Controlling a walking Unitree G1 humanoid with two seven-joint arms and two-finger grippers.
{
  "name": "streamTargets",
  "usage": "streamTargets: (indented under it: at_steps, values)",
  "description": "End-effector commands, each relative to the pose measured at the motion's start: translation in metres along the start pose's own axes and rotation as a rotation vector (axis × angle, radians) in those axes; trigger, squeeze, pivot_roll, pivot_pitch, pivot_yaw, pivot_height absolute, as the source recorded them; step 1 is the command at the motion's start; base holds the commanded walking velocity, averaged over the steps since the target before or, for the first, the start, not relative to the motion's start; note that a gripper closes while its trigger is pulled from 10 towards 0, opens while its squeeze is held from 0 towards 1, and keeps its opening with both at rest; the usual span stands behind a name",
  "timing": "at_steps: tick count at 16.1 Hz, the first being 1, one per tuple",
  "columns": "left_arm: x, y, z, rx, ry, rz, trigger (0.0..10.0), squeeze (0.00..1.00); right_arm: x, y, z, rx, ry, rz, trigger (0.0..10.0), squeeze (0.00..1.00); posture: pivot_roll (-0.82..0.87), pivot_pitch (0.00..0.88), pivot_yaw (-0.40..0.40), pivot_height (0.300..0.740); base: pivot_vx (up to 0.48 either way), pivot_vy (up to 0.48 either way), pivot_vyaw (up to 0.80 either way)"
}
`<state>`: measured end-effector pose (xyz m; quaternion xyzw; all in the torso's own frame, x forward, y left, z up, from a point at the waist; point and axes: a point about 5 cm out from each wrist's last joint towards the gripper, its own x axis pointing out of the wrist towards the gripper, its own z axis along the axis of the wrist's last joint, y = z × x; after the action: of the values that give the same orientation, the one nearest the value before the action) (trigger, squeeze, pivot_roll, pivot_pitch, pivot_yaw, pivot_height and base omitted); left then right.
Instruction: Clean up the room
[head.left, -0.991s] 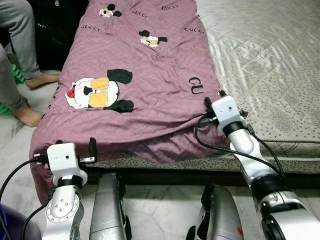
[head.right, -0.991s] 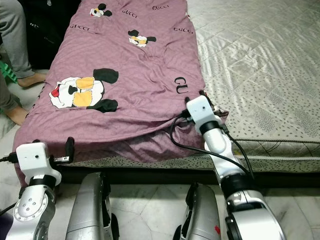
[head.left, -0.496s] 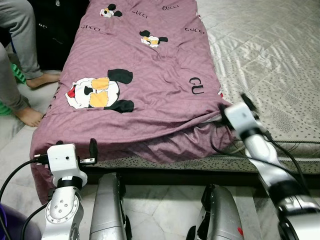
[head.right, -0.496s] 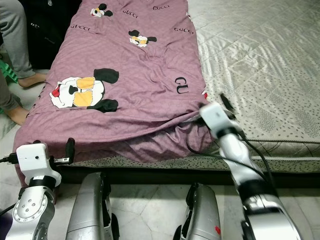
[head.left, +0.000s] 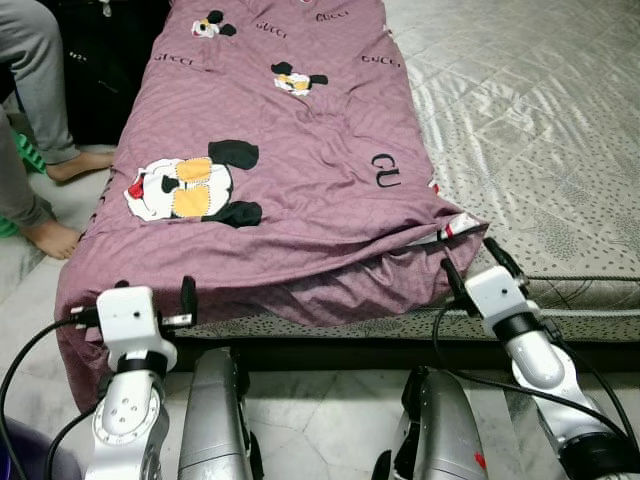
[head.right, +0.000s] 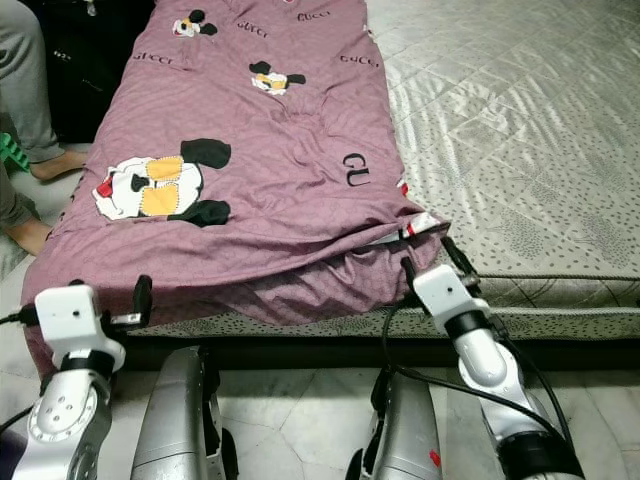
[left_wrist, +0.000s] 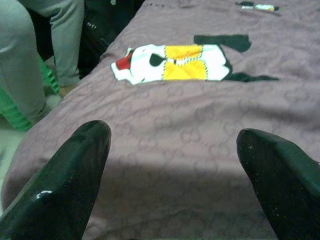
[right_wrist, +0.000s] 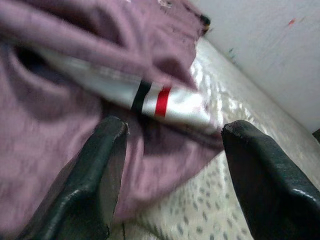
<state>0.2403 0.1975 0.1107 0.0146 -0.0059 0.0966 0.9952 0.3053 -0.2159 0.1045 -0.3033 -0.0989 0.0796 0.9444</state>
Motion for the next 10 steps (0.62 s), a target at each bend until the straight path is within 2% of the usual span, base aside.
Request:
streamTargets:
  at_steps: [1, 3, 4, 5, 8, 10]
  values:
    - [-0.001, 0.0, -0.004, 0.0, 0.021, -0.004, 10.0, 0.0, 0.007, -0.003, 0.007, 0.006, -0.022, -0.016, 10.0, 0.0, 0.11, 0.16, 0.014, 0.507, 0.0, 0.0, 0.0]
    - [0.0, 0.001, -0.004, 0.0, 0.019, -0.001, 10.0, 0.0, 0.028, 0.001, 0.027, 0.026, -0.073, -0.026, 10.0, 0.0, 0.12, 0.16, 0.01, 0.507, 0.0, 0.0, 0.0]
    - [-0.001, 0.001, -0.004, 0.0, 0.019, 0.001, 10.0, 0.0, 0.031, 0.003, 0.029, 0.028, -0.076, -0.024, 10.0, 0.0, 0.12, 0.16, 0.01, 0.507, 0.0, 0.0, 0.0]
    - [-0.001, 0.001, -0.003, -0.001, 0.017, 0.002, 10.0, 0.0, 0.044, 0.008, 0.039, 0.035, -0.104, -0.011, 10.0, 0.0, 0.13, 0.162, 0.004, 0.507, 0.0, 0.0, 0.0]
    - [-0.003, 0.002, -0.002, 0.0, 0.013, 0.007, 10.0, 0.0, 0.052, 0.014, 0.044, 0.027, -0.117, 0.02, 10.0, 0.0, 0.13, 0.167, -0.007, 0.507, 0.0, 0.0, 0.0]
    - [-0.004, 0.005, -0.002, 0.001, 0.014, 0.023, 10.0, 0.0, 0.05, 0.023, 0.033, 0.022, -0.055, 0.068, 10.0, 0.0, 0.14, 0.175, -0.013, 0.507, 0.0, 0.0, 0.0]
